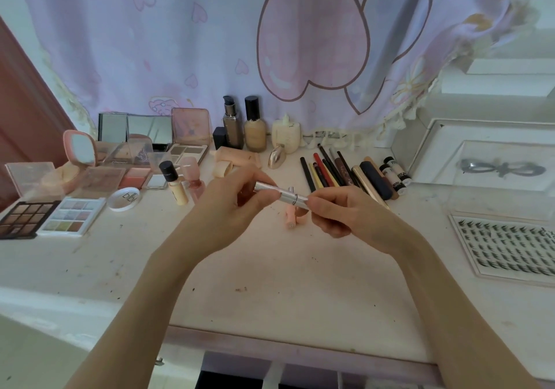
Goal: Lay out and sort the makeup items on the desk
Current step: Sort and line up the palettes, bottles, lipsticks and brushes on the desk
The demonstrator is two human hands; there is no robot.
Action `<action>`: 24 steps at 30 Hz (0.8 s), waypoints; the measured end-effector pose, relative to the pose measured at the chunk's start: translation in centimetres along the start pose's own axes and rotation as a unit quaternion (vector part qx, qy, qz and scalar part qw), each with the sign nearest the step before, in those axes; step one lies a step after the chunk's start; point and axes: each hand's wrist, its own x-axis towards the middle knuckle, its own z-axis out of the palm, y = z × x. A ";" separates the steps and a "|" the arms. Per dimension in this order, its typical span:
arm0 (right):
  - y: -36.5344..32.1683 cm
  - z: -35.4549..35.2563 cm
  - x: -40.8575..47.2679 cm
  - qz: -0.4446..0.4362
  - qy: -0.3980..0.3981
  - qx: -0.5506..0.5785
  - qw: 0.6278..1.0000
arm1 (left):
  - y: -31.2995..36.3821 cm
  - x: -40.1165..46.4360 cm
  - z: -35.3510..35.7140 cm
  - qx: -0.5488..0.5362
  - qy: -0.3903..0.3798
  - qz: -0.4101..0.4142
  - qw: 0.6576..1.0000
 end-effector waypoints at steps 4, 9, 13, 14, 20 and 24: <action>0.3 -0.6 -1.4 -0.014 0.079 -0.117 0.990 | 0.9 0.7 1.2 0.061 0.017 -0.045 0.997; 0.9 -2.3 -4.8 -0.033 0.213 -0.169 0.962 | 2.0 1.6 3.3 -0.001 0.040 -0.047 0.998; 1.1 -3.5 -7.5 0.000 0.226 -0.218 0.949 | 3.3 2.2 5.8 -0.106 0.019 -0.042 0.993; 1.2 -3.7 -8.0 0.006 0.225 -0.227 0.947 | 3.7 2.5 6.5 -0.141 0.020 -0.046 0.989; 1.9 -5.0 -10.6 0.068 0.256 -0.235 0.935 | 5.8 6.1 10.3 -0.178 -0.015 -0.074 0.981; 2.9 -5.8 -11.7 0.114 0.298 -0.211 0.924 | 6.9 8.1 12.8 -0.123 -0.060 -0.051 0.989</action>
